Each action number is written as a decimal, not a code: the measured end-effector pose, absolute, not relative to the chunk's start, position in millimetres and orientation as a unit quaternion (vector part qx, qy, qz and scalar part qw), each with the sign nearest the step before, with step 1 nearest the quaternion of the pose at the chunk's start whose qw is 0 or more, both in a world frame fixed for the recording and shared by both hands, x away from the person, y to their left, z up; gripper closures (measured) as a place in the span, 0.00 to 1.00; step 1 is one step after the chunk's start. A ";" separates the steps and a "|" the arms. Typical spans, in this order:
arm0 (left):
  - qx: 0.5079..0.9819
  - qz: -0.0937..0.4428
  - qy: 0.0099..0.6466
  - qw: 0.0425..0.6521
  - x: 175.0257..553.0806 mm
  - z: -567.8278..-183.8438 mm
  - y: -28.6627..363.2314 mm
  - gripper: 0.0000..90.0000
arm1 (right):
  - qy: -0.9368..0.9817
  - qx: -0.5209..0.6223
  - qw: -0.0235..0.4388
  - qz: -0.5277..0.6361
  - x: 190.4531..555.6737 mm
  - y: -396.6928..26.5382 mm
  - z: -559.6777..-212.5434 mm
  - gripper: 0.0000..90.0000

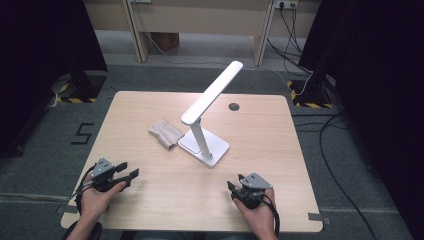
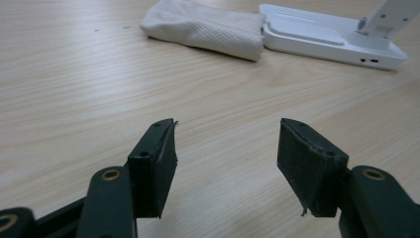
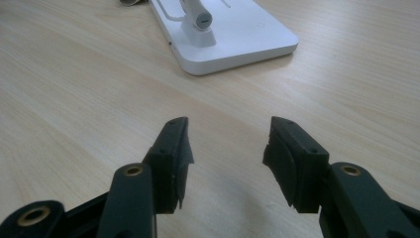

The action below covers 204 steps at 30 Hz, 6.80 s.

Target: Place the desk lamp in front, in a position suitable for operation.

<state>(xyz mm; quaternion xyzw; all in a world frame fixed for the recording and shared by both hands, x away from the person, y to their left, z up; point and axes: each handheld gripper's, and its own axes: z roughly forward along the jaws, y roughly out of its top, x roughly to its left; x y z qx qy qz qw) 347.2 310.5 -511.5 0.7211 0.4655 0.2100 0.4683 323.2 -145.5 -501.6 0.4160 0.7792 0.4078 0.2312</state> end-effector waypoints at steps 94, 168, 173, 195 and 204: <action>0.722 0.203 0.382 0.540 380.6 -400.3 170.6 0.72 | 0.772 0.445 0.221 0.396 376.1 -117.6 -486.3 0.62; 0.689 0.240 0.442 0.522 413.6 -405.5 165.5 0.72 | 0.811 0.441 0.127 0.362 397.1 -85.5 -496.5 0.59; 0.685 0.231 0.450 0.524 411.9 -405.0 166.1 0.79 | 0.811 0.442 0.129 0.362 396.8 -86.8 -495.5 0.59; 0.696 0.230 0.446 0.514 336.7 -403.1 187.3 0.78 | 0.814 0.445 0.111 0.356 386.3 -91.3 -493.8 0.75; 0.706 0.213 0.421 0.528 317.2 -405.1 195.7 0.72 | 0.812 0.442 0.104 0.366 386.2 -82.8 -498.8 0.74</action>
